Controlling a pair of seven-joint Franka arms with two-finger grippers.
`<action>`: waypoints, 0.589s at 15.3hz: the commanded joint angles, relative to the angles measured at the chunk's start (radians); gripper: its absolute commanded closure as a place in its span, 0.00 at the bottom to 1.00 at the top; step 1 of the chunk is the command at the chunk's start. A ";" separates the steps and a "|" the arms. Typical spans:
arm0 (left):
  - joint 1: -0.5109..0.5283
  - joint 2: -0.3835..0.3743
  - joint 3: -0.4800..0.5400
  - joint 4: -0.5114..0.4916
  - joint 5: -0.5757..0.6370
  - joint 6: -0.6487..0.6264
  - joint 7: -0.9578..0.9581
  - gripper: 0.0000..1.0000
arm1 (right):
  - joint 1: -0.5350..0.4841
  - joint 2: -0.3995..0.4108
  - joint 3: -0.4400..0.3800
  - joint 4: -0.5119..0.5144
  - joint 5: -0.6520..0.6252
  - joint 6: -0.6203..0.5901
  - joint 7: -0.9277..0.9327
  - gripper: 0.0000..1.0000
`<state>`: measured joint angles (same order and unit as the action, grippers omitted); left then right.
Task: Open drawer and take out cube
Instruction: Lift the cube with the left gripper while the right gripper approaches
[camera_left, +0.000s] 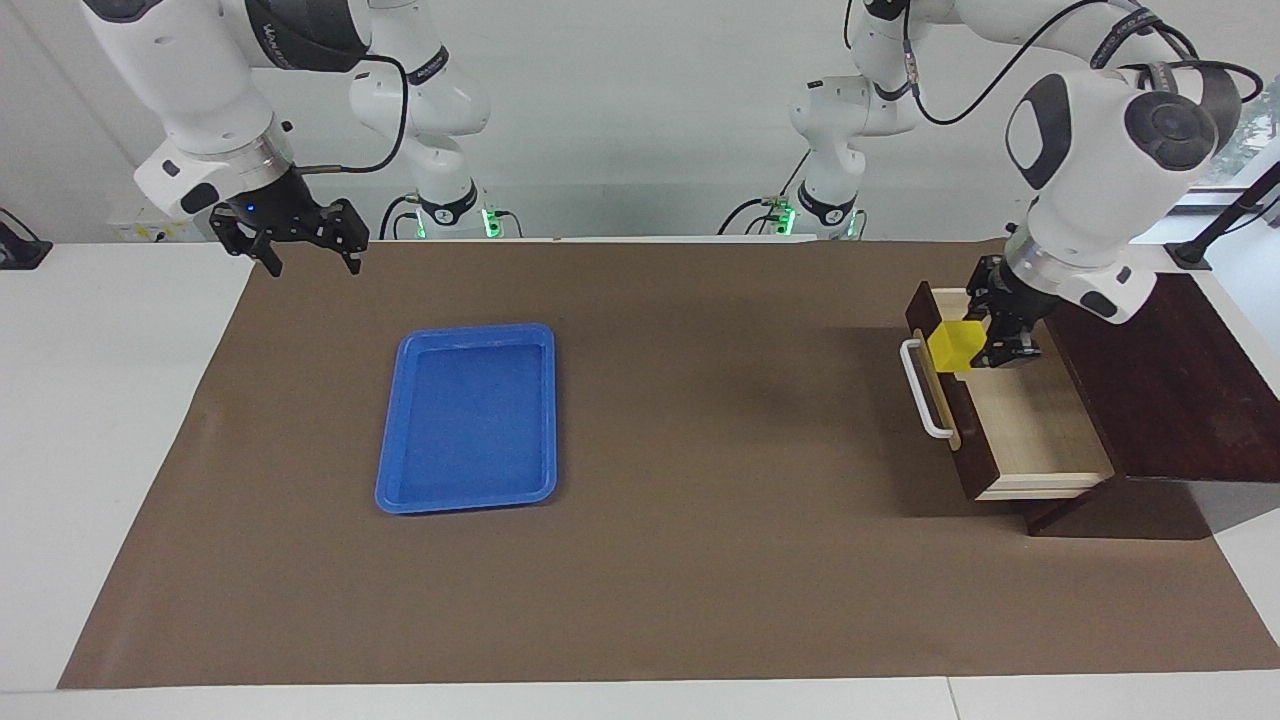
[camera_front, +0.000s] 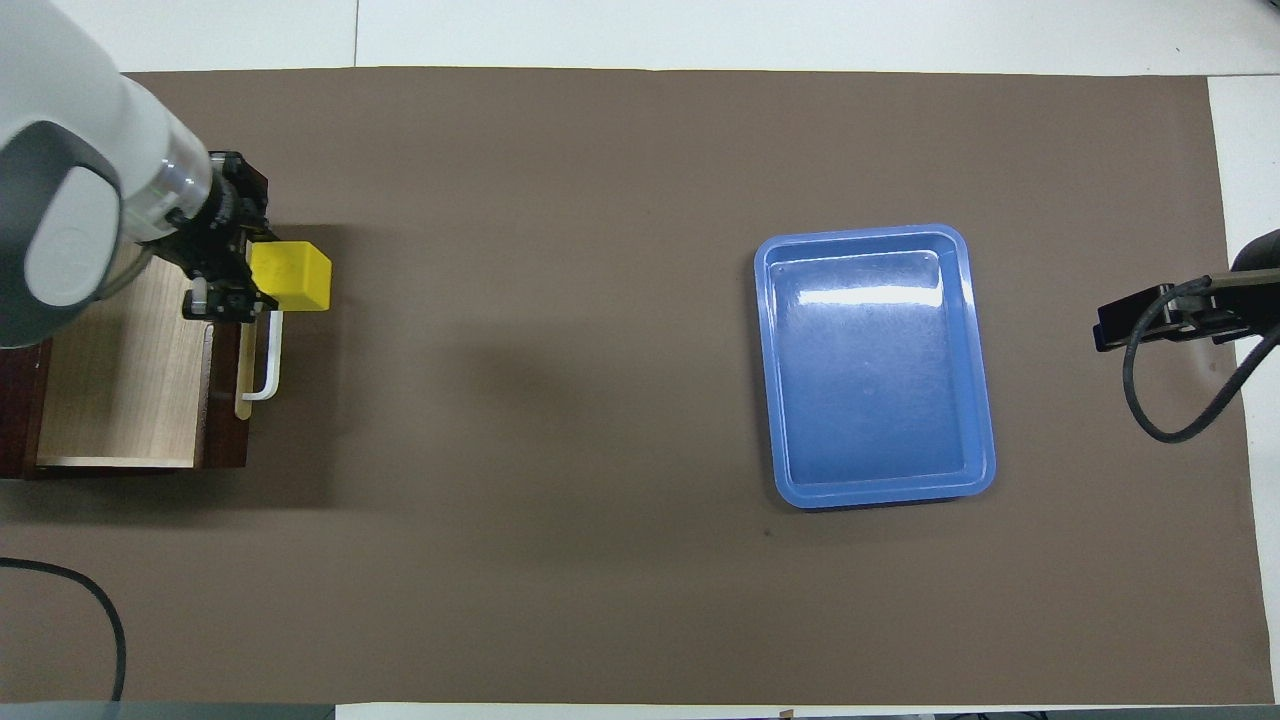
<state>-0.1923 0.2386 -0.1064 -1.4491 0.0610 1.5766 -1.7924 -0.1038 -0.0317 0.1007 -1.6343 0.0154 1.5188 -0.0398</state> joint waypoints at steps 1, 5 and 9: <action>-0.087 0.011 0.013 0.018 0.011 0.022 -0.109 1.00 | 0.001 -0.040 0.005 -0.070 0.060 0.020 0.052 0.00; -0.160 0.010 0.013 -0.017 0.011 0.068 -0.203 1.00 | 0.013 -0.074 0.005 -0.186 0.207 0.072 0.338 0.00; -0.187 0.010 0.011 -0.036 0.011 0.101 -0.251 1.00 | 0.036 -0.011 0.005 -0.222 0.381 0.113 0.691 0.00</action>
<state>-0.3547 0.2541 -0.1077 -1.4635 0.0611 1.6417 -2.0095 -0.0818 -0.0600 0.1050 -1.8138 0.3099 1.5780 0.5029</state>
